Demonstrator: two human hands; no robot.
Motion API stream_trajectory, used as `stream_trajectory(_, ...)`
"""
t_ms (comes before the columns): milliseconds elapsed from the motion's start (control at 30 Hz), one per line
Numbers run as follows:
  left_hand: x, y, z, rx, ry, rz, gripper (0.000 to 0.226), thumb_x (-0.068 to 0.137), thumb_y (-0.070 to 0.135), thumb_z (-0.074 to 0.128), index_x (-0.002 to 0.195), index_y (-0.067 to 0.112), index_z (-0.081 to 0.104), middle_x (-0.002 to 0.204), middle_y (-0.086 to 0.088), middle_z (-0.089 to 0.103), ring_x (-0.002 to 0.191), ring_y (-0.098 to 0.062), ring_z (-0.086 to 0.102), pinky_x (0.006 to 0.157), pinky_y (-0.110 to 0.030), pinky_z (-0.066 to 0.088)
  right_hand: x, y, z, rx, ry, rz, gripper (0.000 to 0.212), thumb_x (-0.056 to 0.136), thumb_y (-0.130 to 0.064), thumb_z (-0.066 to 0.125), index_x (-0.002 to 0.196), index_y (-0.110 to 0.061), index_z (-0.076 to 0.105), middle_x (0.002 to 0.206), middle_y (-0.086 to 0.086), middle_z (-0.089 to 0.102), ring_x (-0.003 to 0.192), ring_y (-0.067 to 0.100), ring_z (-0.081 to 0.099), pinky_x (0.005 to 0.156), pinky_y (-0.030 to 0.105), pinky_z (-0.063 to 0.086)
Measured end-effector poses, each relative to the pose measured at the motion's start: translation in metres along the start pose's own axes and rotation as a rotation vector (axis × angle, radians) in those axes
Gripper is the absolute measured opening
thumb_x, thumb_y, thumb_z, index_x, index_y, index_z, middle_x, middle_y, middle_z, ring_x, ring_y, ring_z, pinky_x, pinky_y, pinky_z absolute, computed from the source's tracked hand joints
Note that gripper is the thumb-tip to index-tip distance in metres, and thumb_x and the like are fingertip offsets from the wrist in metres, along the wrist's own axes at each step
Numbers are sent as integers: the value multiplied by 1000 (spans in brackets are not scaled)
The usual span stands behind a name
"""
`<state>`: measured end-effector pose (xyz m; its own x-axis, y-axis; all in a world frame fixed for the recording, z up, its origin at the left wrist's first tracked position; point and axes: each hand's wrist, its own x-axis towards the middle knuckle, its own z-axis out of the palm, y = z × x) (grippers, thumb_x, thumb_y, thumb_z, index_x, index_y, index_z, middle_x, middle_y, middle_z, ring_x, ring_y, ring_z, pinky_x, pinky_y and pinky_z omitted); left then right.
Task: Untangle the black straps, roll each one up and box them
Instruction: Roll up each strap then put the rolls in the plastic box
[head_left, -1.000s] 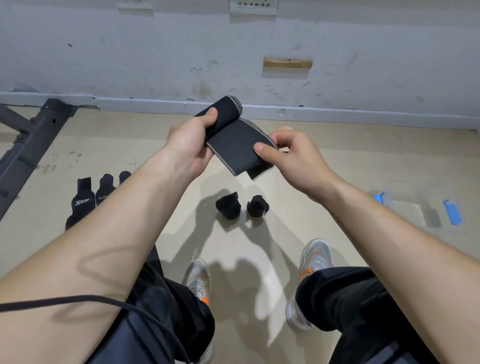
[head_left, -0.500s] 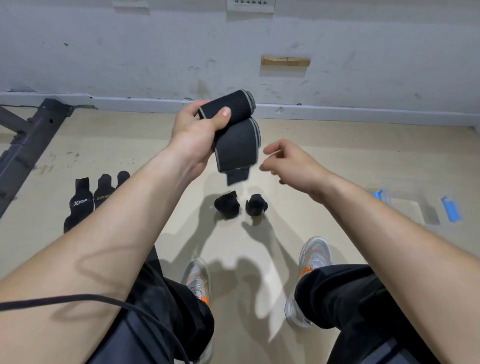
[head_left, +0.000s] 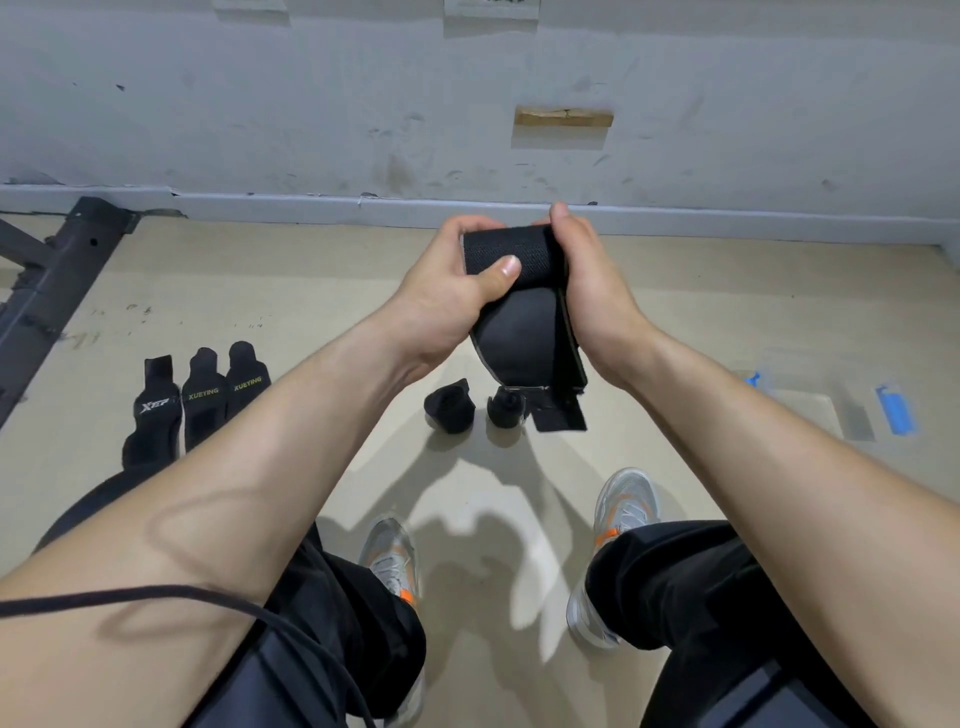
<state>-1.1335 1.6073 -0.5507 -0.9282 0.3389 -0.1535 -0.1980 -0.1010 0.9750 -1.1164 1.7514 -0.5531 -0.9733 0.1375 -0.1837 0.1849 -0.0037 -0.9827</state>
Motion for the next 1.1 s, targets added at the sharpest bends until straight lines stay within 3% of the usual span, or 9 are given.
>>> stream_trajectory(100,-1,-4,3,-34,-21,-27,29,99,2,58,121,15,44,104,-7,63,92,-20,65,85,-36,55,-4,3,0,-51,20,16,42,83,-67,43,96,-29,58,95,-6,65,97,17,65,105,49,47)
stream_trajectory(300,-6,-6,2,-58,-48,-86,28,102,-1,52,121,17,43,100,-7,61,81,-17,66,71,-29,56,-9,7,-5,-247,-24,39,47,100,-63,37,114,-22,57,106,-7,65,100,11,63,92,33,49)
stream_trajectory(433,-6,-6,1,-55,-33,-90,28,100,2,58,120,17,46,104,-9,62,87,-21,66,80,-34,56,-10,7,-2,-165,-58,16,54,90,-66,45,109,-16,56,112,8,70,107,24,69,100,50,52)
stream_trajectory(567,-5,-5,1,-38,87,-170,38,90,6,72,124,3,57,112,-17,68,99,-29,71,90,-40,59,-4,11,-5,-20,-111,20,23,105,-41,48,108,-19,55,111,7,70,107,24,70,102,51,52)
stream_trajectory(633,-4,-5,0,-52,84,-247,33,94,4,68,124,-8,62,107,-18,73,91,-27,74,82,-34,61,-2,14,-7,-1,-133,11,14,107,-33,46,108,-20,53,108,4,68,103,20,69,103,50,52)
stream_trajectory(767,-6,1,-4,-70,74,-309,24,93,2,68,115,-8,69,102,-17,75,83,-23,75,76,-28,62,-1,15,-6,34,-183,-10,6,108,-25,46,111,-21,50,106,1,67,98,14,68,101,44,54)
stream_trajectory(933,-10,17,-4,-239,-27,-424,22,101,22,58,107,6,71,99,-12,74,92,-28,73,89,-39,61,-2,16,-6,-142,-208,-151,14,96,-36,50,107,-29,46,103,0,63,97,14,61,96,46,52)
stream_trajectory(1000,-10,18,-4,-235,-38,-445,36,104,36,53,111,6,71,100,-13,74,91,-28,74,86,-40,62,-3,19,-5,-211,-214,-175,13,95,-38,50,106,-36,45,101,-5,61,96,13,59,96,48,50)
stream_trajectory(1100,-10,14,-4,-202,41,-408,36,105,28,54,121,-3,66,105,-18,72,91,-29,74,77,-38,64,-5,22,-6,-281,-247,-189,12,97,-41,48,107,-45,43,103,-9,60,98,15,58,96,49,51)
